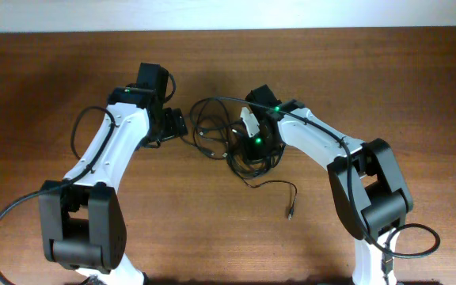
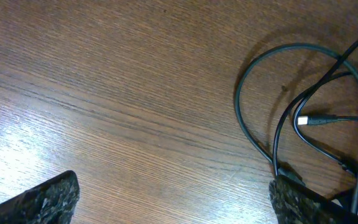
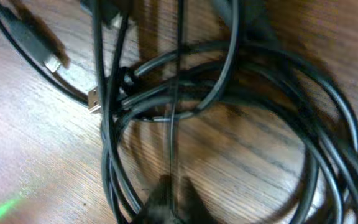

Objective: Untangle cables

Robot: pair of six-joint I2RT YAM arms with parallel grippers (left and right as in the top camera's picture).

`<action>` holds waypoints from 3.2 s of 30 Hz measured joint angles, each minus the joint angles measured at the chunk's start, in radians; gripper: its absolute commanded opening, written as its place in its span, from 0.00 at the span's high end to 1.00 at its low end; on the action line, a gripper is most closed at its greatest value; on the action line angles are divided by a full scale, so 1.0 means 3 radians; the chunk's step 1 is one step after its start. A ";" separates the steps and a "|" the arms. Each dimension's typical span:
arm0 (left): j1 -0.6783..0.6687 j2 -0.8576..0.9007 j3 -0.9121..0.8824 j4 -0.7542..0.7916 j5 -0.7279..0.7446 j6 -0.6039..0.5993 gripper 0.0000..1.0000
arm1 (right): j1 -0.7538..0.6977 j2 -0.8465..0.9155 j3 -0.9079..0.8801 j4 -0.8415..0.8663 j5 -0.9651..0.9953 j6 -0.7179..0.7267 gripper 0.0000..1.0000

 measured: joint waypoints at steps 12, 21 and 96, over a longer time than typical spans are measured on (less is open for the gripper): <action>0.0000 0.0000 0.0000 0.0000 0.0000 0.0000 0.01 | 0.0017 -0.0080 0.0304 -0.0537 -0.0083 -0.0006 0.76; 0.0000 0.0000 0.0000 0.0000 0.0000 0.0000 0.01 | 0.0197 -0.0074 0.0292 -0.0519 -0.0117 0.0149 0.63; 0.0000 0.0000 0.0000 0.0052 0.0088 0.0001 0.01 | -0.0270 -0.0168 -0.0492 0.0659 -0.1649 0.0408 0.63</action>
